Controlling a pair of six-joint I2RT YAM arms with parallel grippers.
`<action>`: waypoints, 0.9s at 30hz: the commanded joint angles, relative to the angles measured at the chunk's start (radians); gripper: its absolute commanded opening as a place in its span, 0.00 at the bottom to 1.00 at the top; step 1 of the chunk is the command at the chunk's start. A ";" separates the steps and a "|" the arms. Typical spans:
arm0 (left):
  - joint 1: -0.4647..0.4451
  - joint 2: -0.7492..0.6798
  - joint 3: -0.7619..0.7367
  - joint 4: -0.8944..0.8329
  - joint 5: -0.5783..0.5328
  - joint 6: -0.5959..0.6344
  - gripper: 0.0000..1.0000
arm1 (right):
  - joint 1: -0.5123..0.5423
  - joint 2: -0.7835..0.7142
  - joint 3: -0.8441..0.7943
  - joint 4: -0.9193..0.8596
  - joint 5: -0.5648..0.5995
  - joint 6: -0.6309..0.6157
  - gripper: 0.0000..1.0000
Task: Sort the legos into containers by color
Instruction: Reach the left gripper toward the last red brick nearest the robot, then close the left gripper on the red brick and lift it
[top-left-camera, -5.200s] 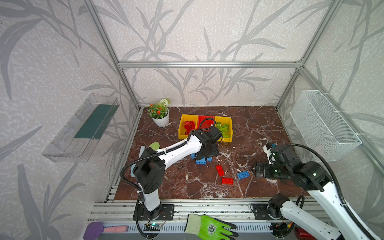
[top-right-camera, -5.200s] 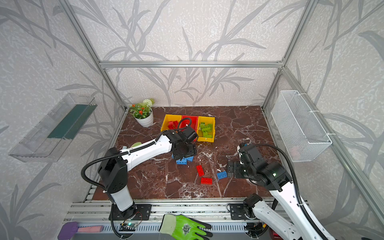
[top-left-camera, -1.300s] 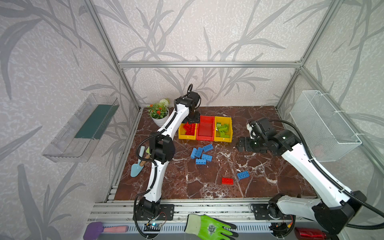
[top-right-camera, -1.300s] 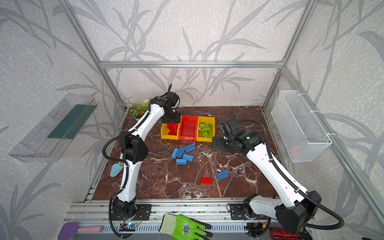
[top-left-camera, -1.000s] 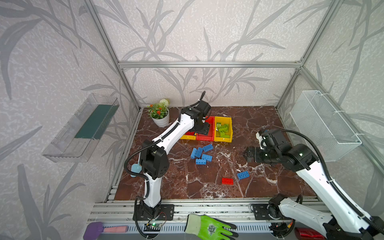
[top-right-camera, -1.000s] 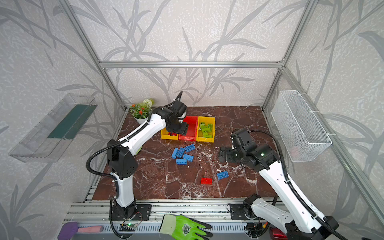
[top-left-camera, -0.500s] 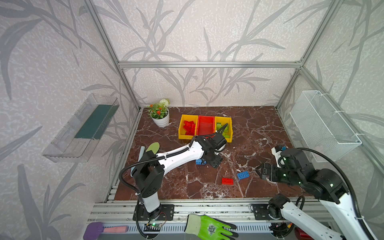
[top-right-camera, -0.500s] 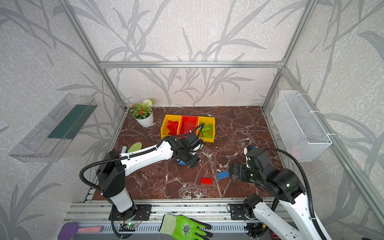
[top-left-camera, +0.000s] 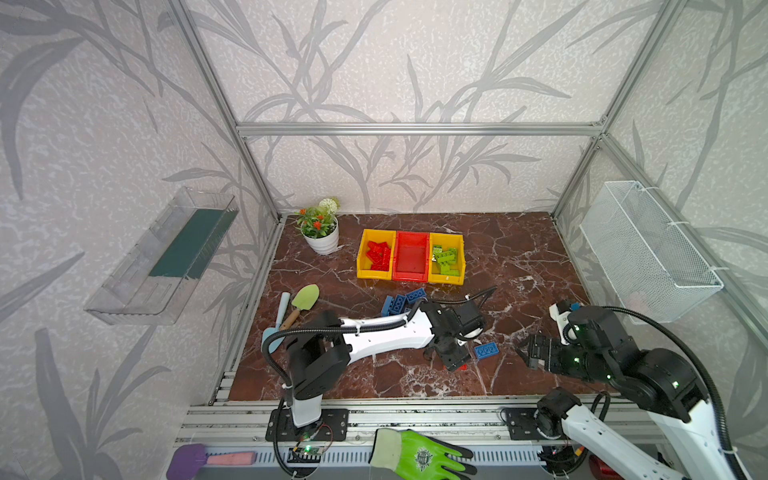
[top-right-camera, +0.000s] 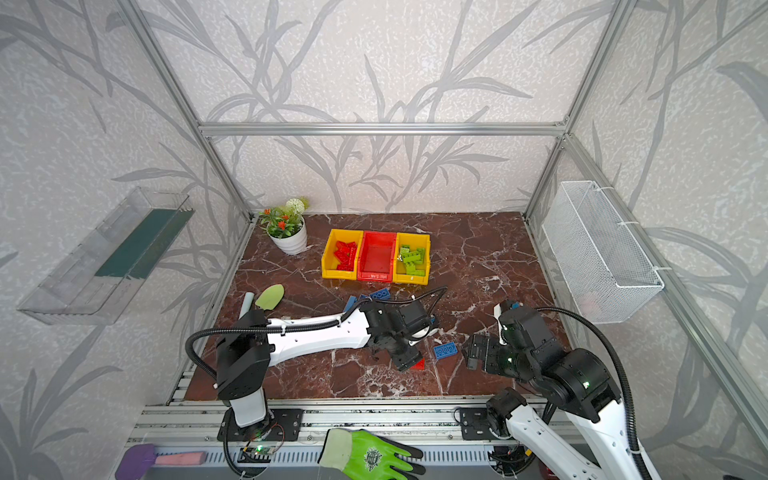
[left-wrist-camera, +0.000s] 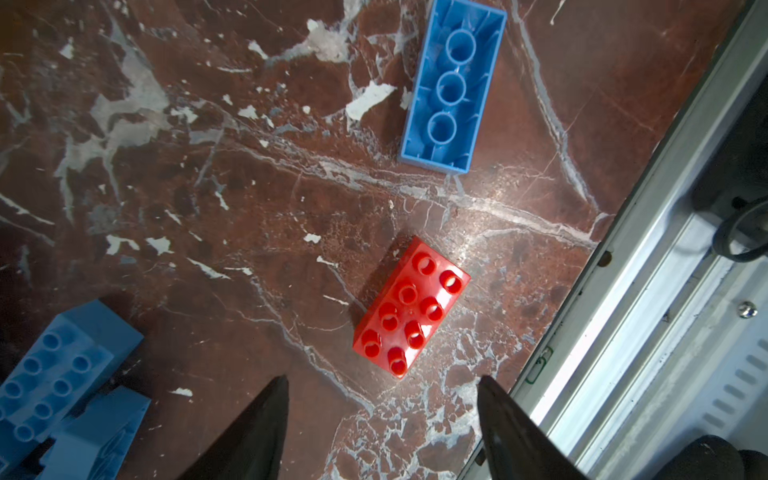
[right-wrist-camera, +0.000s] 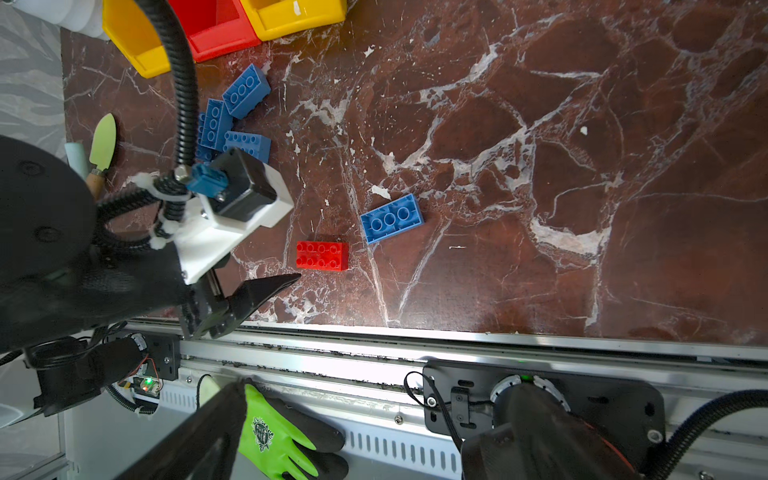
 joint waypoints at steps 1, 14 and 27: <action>-0.024 0.021 -0.005 0.005 0.009 0.045 0.72 | -0.001 -0.014 -0.008 -0.037 -0.004 0.023 0.99; -0.032 0.126 0.010 0.055 0.004 0.065 0.71 | -0.002 0.007 0.043 -0.091 0.024 0.020 0.99; -0.029 0.168 0.006 0.056 -0.014 0.073 0.34 | -0.002 0.040 0.046 -0.064 0.035 0.015 0.99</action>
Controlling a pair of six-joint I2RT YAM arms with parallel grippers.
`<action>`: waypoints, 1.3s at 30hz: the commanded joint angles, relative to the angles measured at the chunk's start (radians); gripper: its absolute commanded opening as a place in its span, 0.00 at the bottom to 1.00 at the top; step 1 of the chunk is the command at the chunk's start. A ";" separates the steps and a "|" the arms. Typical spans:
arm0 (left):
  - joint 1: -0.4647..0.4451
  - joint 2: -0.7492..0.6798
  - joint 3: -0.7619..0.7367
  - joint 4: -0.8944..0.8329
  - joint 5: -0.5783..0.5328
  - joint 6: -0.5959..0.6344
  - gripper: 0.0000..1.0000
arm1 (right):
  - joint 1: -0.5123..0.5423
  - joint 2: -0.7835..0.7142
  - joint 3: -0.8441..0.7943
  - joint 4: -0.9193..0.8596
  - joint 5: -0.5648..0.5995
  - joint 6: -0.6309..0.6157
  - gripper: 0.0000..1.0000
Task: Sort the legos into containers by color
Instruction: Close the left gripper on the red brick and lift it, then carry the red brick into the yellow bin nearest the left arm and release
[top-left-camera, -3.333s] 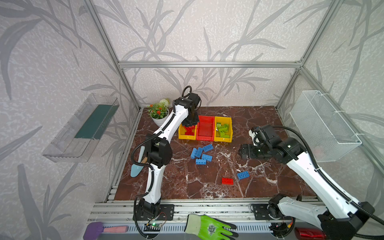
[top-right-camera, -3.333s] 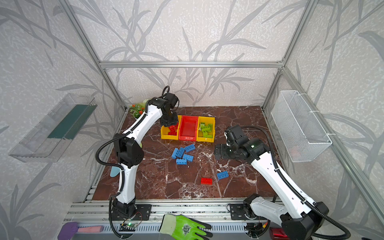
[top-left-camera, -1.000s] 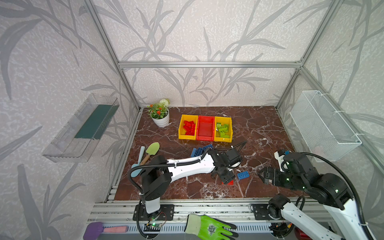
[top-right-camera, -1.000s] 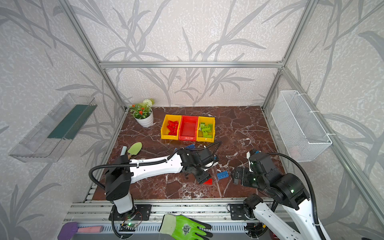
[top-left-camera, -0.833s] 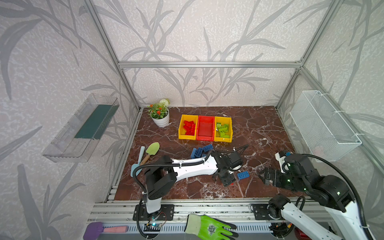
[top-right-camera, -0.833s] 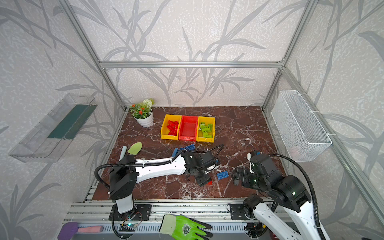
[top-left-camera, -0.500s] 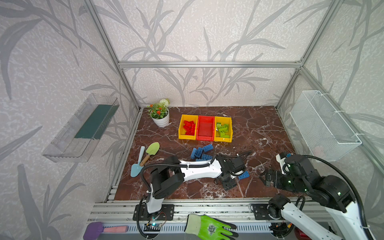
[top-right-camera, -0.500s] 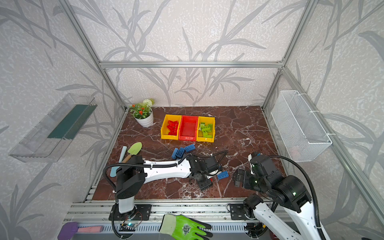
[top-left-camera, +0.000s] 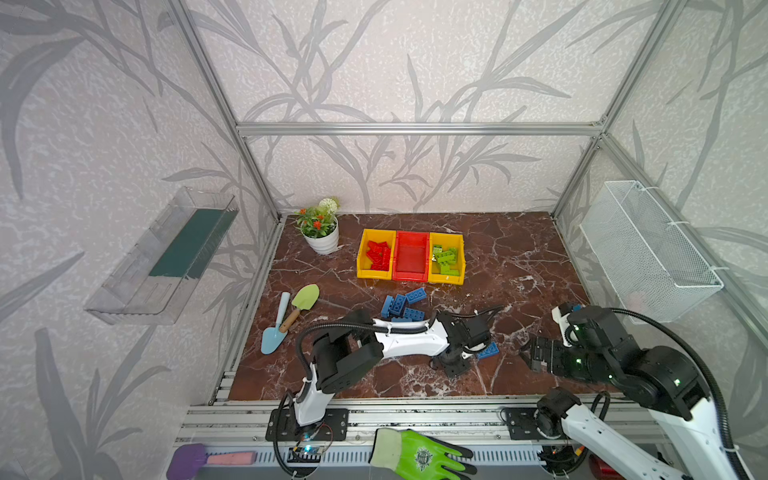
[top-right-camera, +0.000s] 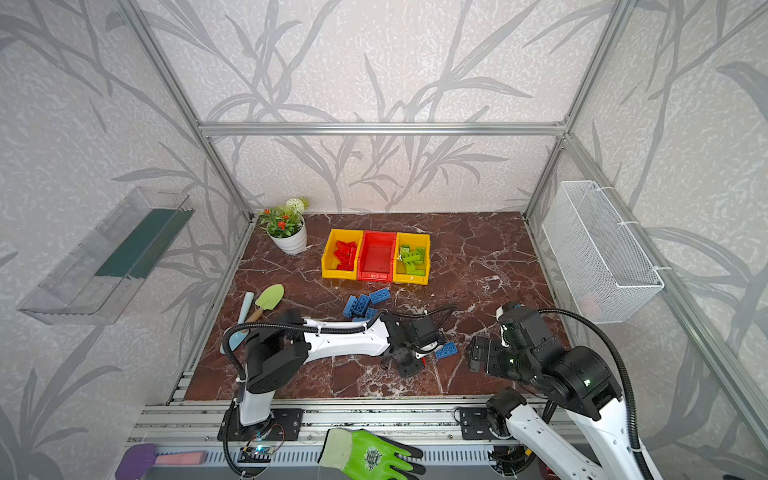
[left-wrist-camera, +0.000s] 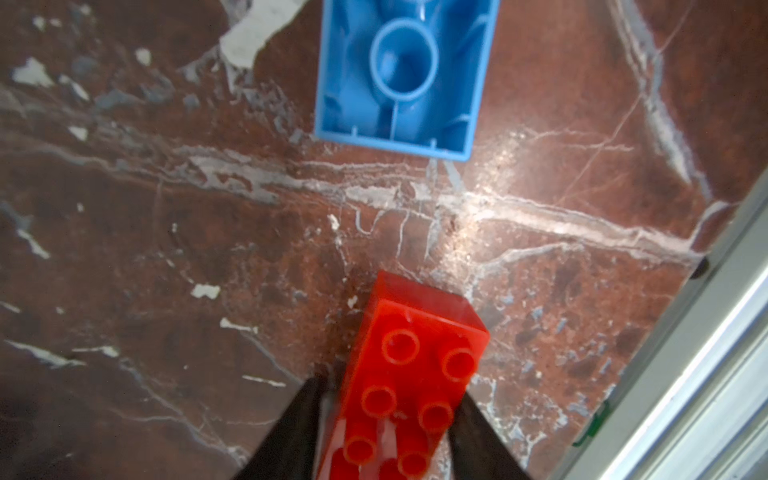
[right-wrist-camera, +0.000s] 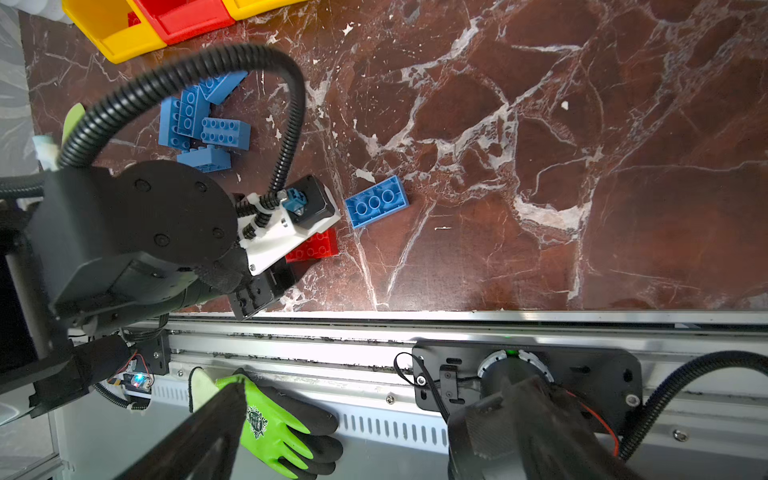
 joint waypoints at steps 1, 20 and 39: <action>0.003 0.016 0.006 -0.008 -0.019 0.020 0.28 | -0.001 0.014 0.015 0.003 0.018 0.005 0.99; 0.247 -0.196 -0.074 0.023 -0.151 -0.155 0.17 | -0.004 0.182 0.030 0.210 0.043 -0.048 0.99; 0.754 0.017 0.434 -0.155 -0.152 -0.164 0.17 | -0.104 0.552 0.138 0.529 -0.077 -0.120 0.99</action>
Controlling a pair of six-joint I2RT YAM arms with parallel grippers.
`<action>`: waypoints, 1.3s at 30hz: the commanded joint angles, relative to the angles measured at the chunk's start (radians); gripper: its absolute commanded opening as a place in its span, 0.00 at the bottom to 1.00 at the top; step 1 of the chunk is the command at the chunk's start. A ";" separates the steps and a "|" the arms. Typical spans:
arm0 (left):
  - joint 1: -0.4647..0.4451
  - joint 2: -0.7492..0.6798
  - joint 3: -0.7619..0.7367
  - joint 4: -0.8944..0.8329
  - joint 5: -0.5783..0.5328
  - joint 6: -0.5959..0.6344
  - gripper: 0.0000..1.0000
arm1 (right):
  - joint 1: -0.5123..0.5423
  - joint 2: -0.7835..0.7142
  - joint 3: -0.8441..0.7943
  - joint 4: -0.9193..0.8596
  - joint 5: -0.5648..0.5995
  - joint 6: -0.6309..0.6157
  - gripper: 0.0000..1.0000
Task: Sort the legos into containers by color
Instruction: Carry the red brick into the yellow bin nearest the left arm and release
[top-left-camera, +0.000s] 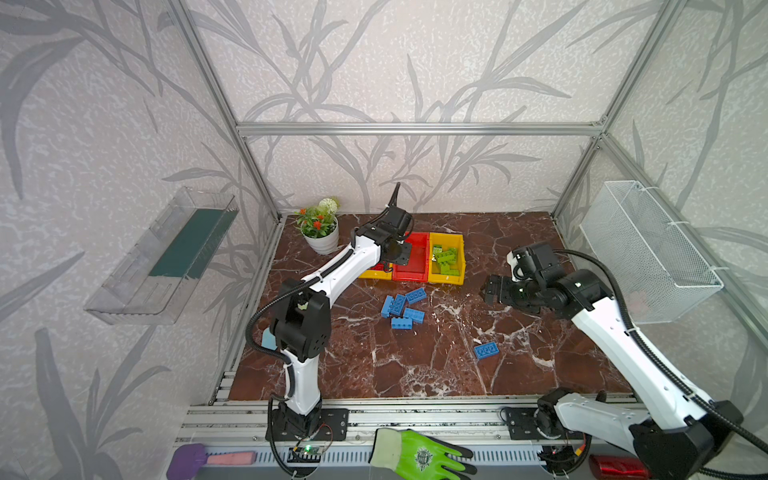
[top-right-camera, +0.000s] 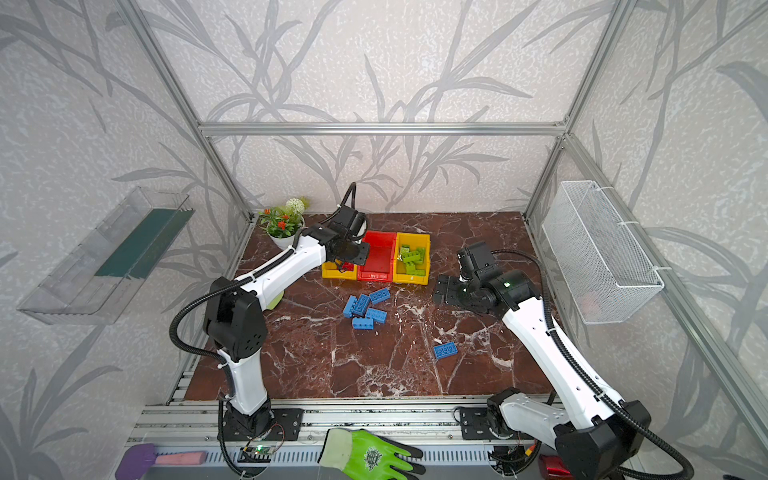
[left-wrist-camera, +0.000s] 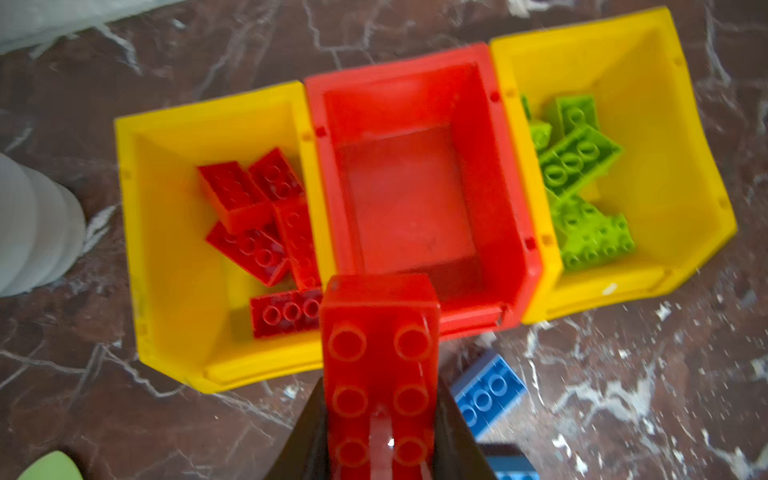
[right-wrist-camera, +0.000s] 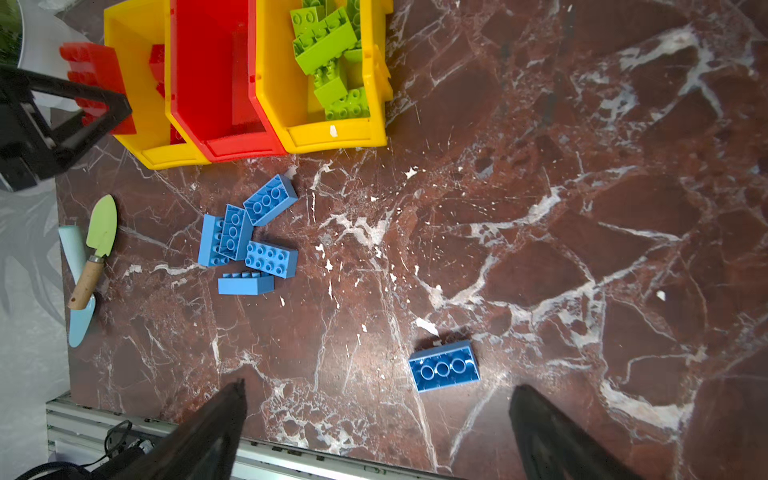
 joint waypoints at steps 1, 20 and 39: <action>0.057 0.088 0.100 -0.097 0.009 0.008 0.17 | -0.011 0.038 0.041 0.058 -0.034 -0.015 0.99; 0.212 0.471 0.668 -0.343 0.078 -0.066 0.27 | -0.063 0.258 0.198 0.086 -0.062 -0.025 0.99; 0.209 0.414 0.541 -0.289 0.106 -0.111 0.41 | -0.072 0.204 0.153 0.062 -0.056 -0.041 0.99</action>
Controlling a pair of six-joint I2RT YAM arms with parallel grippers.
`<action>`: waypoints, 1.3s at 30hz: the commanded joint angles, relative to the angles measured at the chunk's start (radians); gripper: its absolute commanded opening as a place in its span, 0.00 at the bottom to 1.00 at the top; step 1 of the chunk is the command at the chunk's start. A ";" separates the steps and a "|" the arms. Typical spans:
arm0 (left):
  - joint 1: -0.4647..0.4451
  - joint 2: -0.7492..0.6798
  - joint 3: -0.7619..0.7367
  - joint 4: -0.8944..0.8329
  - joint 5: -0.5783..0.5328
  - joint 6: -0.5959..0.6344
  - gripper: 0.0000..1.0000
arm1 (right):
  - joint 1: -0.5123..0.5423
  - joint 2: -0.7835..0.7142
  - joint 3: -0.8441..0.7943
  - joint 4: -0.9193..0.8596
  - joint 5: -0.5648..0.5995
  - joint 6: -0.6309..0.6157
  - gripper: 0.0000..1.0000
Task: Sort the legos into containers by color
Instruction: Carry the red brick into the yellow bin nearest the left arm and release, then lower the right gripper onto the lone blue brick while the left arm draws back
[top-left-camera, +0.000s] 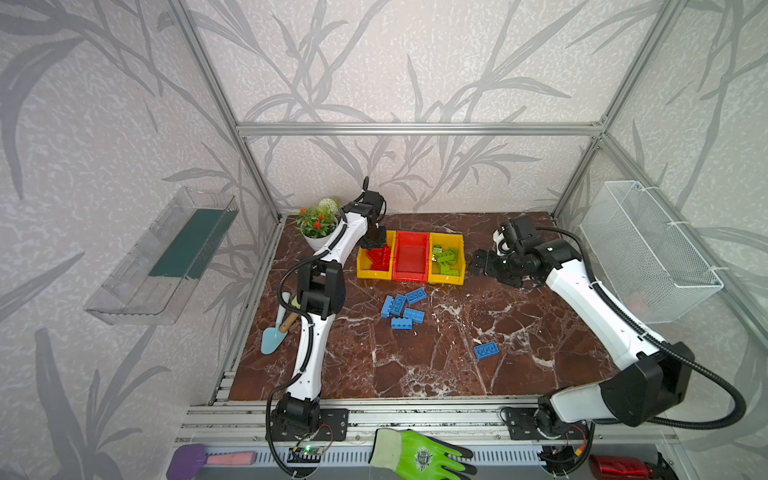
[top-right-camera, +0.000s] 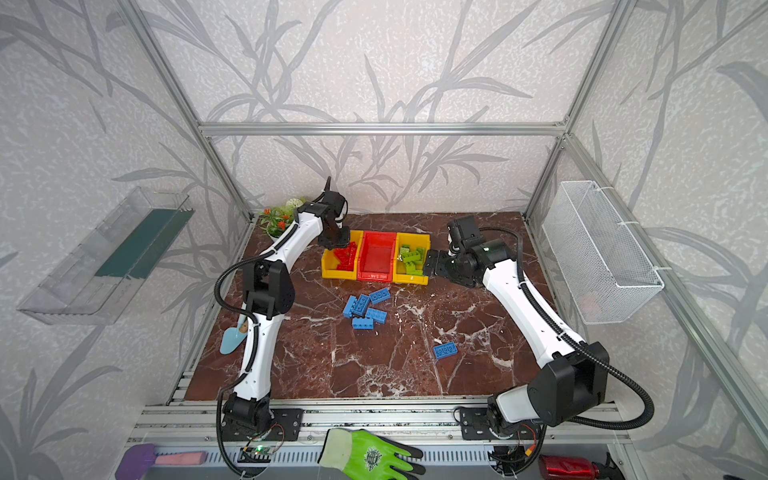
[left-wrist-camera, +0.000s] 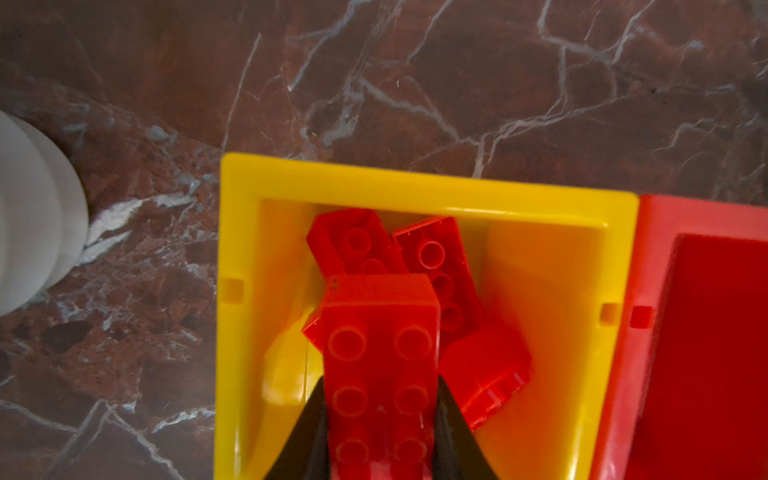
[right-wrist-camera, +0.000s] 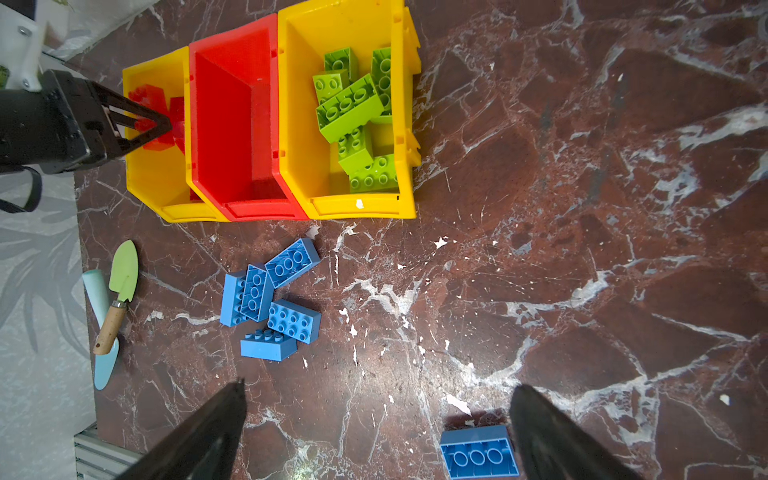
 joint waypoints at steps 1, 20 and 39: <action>0.000 -0.049 -0.003 0.002 0.006 -0.015 0.56 | -0.006 -0.049 -0.019 -0.023 -0.002 -0.006 0.99; -0.007 -0.476 -0.385 0.189 -0.034 -0.070 0.82 | 0.014 -0.001 -0.136 -0.224 0.064 0.006 0.99; -0.216 -1.132 -1.175 0.456 -0.116 -0.216 0.99 | 0.109 -0.136 -0.595 0.006 -0.060 0.239 0.96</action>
